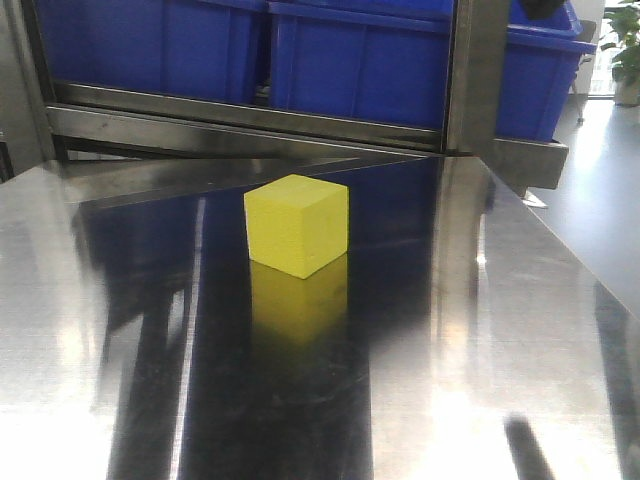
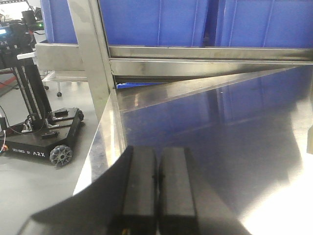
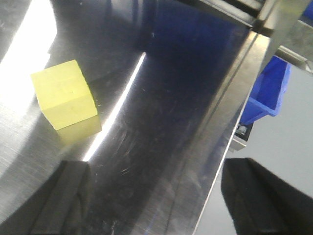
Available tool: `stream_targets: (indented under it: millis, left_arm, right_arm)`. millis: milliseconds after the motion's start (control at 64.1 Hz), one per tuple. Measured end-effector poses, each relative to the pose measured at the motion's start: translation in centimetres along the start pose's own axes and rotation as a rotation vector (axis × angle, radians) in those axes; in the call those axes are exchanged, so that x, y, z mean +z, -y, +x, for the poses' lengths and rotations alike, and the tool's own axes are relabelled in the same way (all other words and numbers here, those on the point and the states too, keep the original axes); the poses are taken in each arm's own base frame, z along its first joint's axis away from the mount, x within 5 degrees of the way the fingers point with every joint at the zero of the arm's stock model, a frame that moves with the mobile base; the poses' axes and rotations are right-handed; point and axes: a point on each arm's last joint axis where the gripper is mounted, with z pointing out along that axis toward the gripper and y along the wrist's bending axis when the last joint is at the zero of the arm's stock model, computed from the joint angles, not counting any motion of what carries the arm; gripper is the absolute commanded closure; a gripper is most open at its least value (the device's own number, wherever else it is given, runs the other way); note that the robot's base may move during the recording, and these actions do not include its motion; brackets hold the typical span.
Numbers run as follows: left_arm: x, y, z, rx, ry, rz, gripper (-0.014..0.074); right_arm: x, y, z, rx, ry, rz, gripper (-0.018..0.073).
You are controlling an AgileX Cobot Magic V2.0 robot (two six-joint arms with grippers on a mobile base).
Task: Place yellow foam block on left shelf second layer
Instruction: 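Lower the right gripper over the yellow foam cube and close it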
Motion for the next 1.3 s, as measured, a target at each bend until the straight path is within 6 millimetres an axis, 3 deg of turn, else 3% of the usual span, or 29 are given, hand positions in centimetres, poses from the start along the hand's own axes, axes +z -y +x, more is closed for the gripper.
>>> stream_targets:
  millis: [343,577,858,1077,1295]
  left_arm:
    - [0.0,0.0,0.0,0.000,0.000,0.000,0.0460]
    - [0.0,0.0,0.0,0.000,0.000,0.000,0.0460]
    - [0.0,0.0,0.0,0.000,0.000,0.000,0.0460]
    - [0.0,0.0,0.0,0.000,0.000,0.000,0.0460]
    - [0.0,0.0,0.0,0.000,0.000,0.000,0.0460]
  right_arm:
    - [6.9,-2.8,-5.5,-0.193,-0.238,-0.165,-0.0064]
    - [11.4,-5.9,-7.4,-0.279,-0.310,-0.277,-0.0064]
    - [15.5,-8.8,-7.3,-0.344,-0.350,-0.329,-0.0064]
    - [18.1,-8.8,-6.2,-0.374,-0.389,-0.304,-0.0064]
    - [19.1,-8.9,-5.9,-0.379,-0.383,-0.295,-0.0064]
